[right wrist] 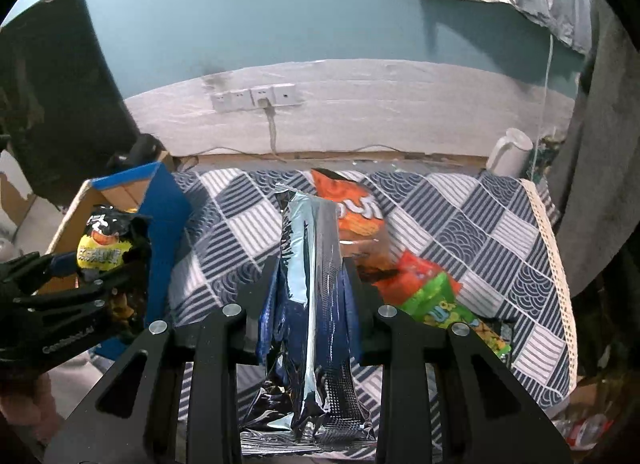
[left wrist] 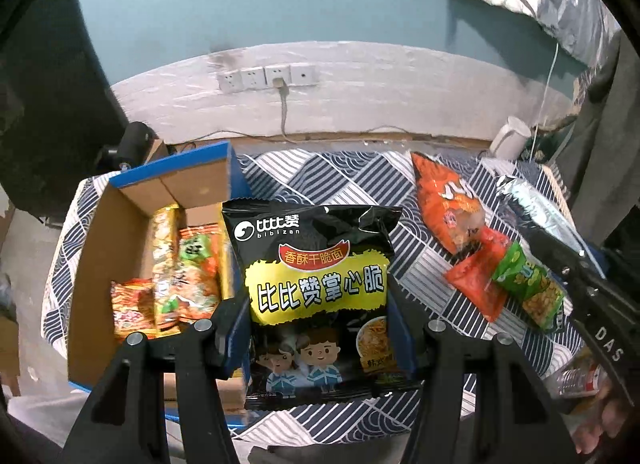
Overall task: Organize snacks
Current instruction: 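Lift both packets and carry them over the cardboard box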
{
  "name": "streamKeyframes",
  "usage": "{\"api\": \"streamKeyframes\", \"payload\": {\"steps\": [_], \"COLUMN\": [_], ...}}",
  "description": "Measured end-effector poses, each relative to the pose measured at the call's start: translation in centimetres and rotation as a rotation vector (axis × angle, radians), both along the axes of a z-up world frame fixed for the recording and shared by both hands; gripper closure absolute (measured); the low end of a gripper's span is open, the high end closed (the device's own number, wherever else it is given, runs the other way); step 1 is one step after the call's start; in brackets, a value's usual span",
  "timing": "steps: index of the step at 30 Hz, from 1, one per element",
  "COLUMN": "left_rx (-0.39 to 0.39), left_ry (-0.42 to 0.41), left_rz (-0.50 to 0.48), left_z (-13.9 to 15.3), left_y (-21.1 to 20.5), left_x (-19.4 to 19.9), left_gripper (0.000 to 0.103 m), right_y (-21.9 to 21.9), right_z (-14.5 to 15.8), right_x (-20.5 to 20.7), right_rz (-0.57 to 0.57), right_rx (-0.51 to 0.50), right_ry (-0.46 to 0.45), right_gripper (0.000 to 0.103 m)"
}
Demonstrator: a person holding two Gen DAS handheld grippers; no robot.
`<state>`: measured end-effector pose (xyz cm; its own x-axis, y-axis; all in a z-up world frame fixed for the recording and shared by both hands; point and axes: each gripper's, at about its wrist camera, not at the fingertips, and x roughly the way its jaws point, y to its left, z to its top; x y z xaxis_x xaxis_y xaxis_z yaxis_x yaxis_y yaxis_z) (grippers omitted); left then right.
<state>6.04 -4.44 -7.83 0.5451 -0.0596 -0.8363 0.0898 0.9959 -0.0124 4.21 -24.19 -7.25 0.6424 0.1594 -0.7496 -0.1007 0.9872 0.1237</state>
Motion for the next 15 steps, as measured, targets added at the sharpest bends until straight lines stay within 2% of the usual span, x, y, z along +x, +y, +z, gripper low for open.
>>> {"api": "streamKeyframes", "payload": {"steps": [7,15], "left_rx": [-0.035,-0.066], "left_ry": [-0.025,-0.03], "left_rz": [0.039,0.114], "left_z": [1.6,1.8], "left_y": [3.9,8.9], "left_x": [-0.4,-0.4], "left_gripper": [0.043,0.043], "right_y": [4.0,9.7], "right_z": [1.8,2.9], "right_x": [0.4,1.6], "right_rz": [0.064,0.141], "right_rx": [0.002,-0.005], "right_ry": [-0.026,-0.032], "right_gripper": [0.075,0.075]}}
